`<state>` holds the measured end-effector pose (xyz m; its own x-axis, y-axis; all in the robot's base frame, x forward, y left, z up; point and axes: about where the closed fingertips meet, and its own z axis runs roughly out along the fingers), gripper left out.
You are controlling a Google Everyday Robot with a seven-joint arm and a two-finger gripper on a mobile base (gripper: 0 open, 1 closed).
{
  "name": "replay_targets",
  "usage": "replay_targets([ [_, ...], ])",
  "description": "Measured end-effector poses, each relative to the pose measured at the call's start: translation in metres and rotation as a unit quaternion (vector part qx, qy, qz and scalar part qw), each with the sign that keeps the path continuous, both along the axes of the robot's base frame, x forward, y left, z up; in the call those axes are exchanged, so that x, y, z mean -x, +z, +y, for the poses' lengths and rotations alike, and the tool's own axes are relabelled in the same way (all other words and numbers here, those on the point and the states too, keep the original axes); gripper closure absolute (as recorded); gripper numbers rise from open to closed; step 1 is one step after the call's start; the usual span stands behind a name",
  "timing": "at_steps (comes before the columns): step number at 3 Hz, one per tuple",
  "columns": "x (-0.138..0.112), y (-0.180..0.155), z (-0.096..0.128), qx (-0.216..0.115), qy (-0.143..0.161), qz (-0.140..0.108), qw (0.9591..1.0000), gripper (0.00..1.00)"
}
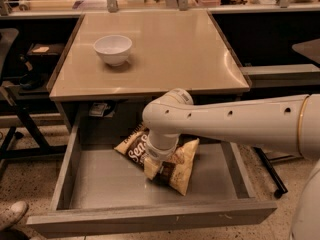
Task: Pick brown chip bag from top drawer and place on counter
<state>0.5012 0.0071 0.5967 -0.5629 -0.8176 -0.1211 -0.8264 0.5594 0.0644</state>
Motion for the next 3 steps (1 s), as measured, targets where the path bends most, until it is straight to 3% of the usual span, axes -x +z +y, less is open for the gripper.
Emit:
replay_targets([
  [2,0.0,0.005,0.0,0.0,0.0,0.0,1.0,0.9],
  [3,0.008,0.043,-0.005,-0.008,-0.001,0.0,1.0,1.0],
])
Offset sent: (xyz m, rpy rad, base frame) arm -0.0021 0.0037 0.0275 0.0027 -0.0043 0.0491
